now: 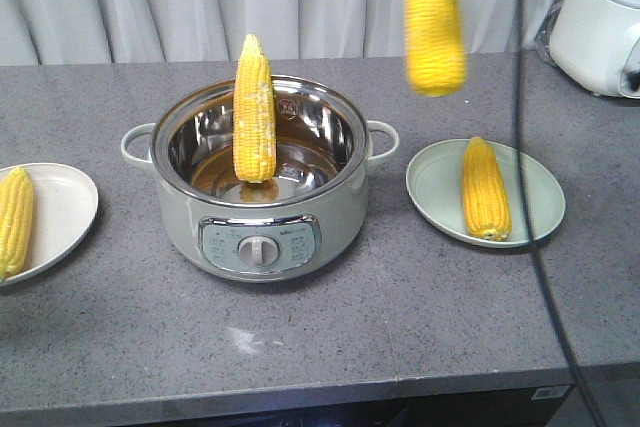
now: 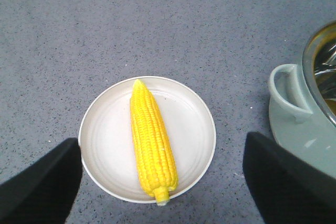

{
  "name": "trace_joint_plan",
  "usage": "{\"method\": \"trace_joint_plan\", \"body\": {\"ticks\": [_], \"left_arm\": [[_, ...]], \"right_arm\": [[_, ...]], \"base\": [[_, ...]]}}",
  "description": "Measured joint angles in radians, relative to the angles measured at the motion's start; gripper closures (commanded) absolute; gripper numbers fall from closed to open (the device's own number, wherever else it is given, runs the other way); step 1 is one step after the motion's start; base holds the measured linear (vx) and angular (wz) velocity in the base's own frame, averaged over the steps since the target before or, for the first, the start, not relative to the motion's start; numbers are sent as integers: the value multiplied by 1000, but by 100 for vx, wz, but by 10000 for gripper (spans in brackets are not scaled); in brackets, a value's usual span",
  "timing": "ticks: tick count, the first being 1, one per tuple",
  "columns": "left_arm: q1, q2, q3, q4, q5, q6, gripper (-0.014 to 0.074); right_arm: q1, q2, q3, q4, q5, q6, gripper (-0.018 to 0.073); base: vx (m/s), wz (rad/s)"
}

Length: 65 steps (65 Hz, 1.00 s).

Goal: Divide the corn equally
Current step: 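Lift the cob up out of the pot with the right gripper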

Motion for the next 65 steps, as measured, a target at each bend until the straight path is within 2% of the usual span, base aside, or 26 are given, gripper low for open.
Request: {"method": "trace_joint_plan", "body": {"ticks": [13, 25, 36, 52, 58, 65], "left_arm": [[0, 0, 0, -1, 0, 0, 8], [0, 0, 0, -26, 0, 0, 8], [0, 0, 0, -45, 0, 0, 8], [0, 0, 0, -58, 28, 17, 8], [0, 0, 0, -95, 28, 48, 8], [0, 0, 0, -173, 27, 110, 8]], "right_arm": [[-170, -89, 0, 0, 119, 3, 408], [-268, -155, 0, 0, 201, -13, 406], [-304, -200, 0, 0, 258, -28, 405], [-313, -223, -1, -1, 266, -28, 405], [-313, -223, -1, -1, 266, -28, 405], [-313, -223, -1, -1, 266, -28, 405]], "base": [[0, 0], [0, 0], [0, 0], [0, 0], [0, 0], [0, 0]]}}
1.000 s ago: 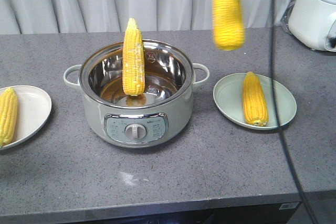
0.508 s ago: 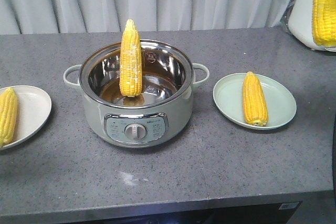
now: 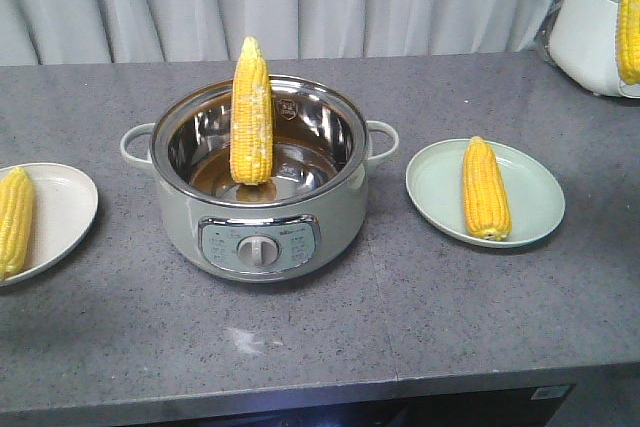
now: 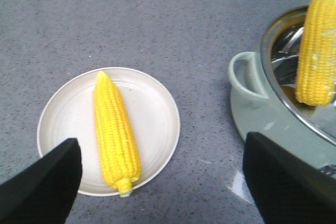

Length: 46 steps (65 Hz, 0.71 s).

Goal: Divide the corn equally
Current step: 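Lift the cob up out of the pot with the right gripper, then reach the left gripper into the pot and grasp the remaining cob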

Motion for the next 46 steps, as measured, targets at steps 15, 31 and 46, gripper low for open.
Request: {"method": "trace_joint_plan", "body": {"ticks": [15, 31, 46], "left_arm": [[0, 57, -46, -146, 15, 88, 8], [-32, 239, -217, -326, 51, 205, 8], [-209, 431, -385, -342, 49, 216, 8]], "right_arm": [[0, 0, 0, -1, 0, 12, 405], [0, 0, 0, -1, 0, 22, 405], [0, 0, 0, 0, 0, 23, 405]], "base": [[0, 0], [0, 0], [0, 0]]}}
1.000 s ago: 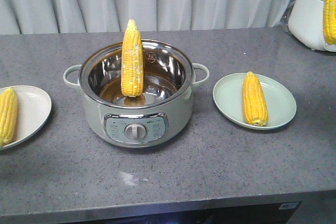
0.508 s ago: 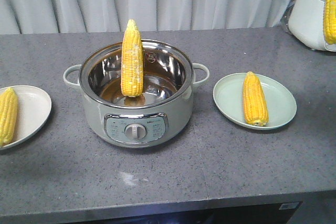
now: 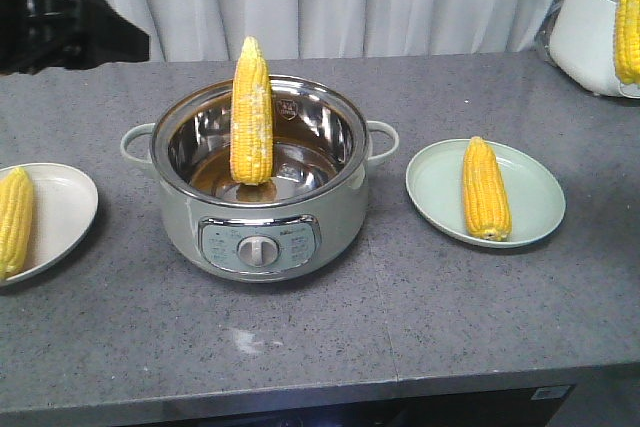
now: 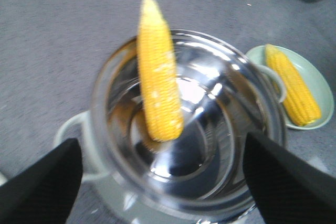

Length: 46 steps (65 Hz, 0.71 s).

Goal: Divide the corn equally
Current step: 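Reach the left gripper into the pot and grasp the remaining cob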

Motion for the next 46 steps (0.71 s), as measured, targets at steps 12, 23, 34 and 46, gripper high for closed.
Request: {"method": "trace_joint_plan", "body": {"ticks": [12, 23, 34, 46], "left_arm": [[-117, 161, -124, 55, -25, -32, 8], [-200, 296, -211, 165, -36, -124, 8], [-256, 400, -251, 262, -56, -220, 8], [-282, 477, -251, 352, -105, -325, 8]], "right_arm": [[0, 0, 0, 0, 0, 3, 405], [0, 0, 0, 0, 1, 10, 405], [0, 0, 0, 0, 1, 12, 405], [0, 0, 0, 0, 1, 12, 405]], "base": [[0, 0], [0, 0], [0, 0], [0, 0]]}}
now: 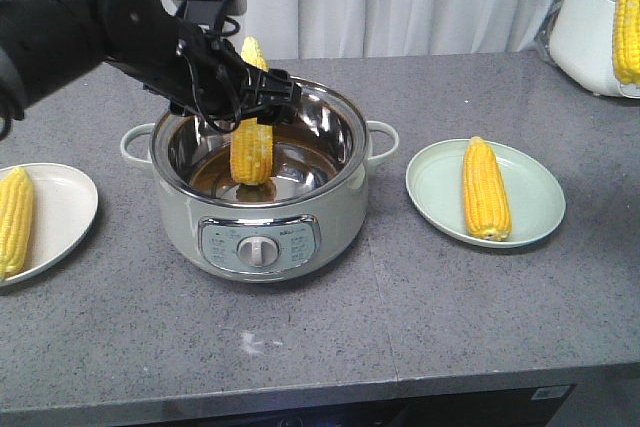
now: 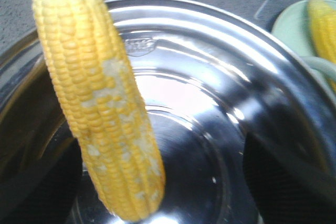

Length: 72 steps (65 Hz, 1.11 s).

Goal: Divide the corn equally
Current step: 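Reach the left gripper into the pot and grasp the remaining cob, then lift the remaining cob out of the pot with the left gripper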

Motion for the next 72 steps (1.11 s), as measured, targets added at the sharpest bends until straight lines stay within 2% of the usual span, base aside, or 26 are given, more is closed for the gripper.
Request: {"method": "trace_joint_plan", "body": {"ticks": [15, 37, 44, 50, 66, 72], "left_arm": [[-3, 55, -1, 95, -35, -115, 8], [-4, 109, -1, 107, -69, -132, 11], [-4, 124, -1, 107, -74, -132, 44], [-4, 127, -1, 109, -75, -132, 116], [-4, 127, -2, 109, -67, -132, 441], [-4, 127, -3, 109, -62, -132, 525]], "right_arm": [[0, 0, 0, 0, 0, 2, 405], [0, 0, 0, 0, 0, 2, 405], [0, 0, 0, 0, 0, 2, 405], [0, 0, 0, 0, 0, 2, 405], [0, 0, 0, 0, 0, 2, 405], [0, 0, 0, 0, 0, 2, 405]], "base": [[0, 0], [0, 0], [0, 0], [0, 0], [0, 0], [0, 0]]}}
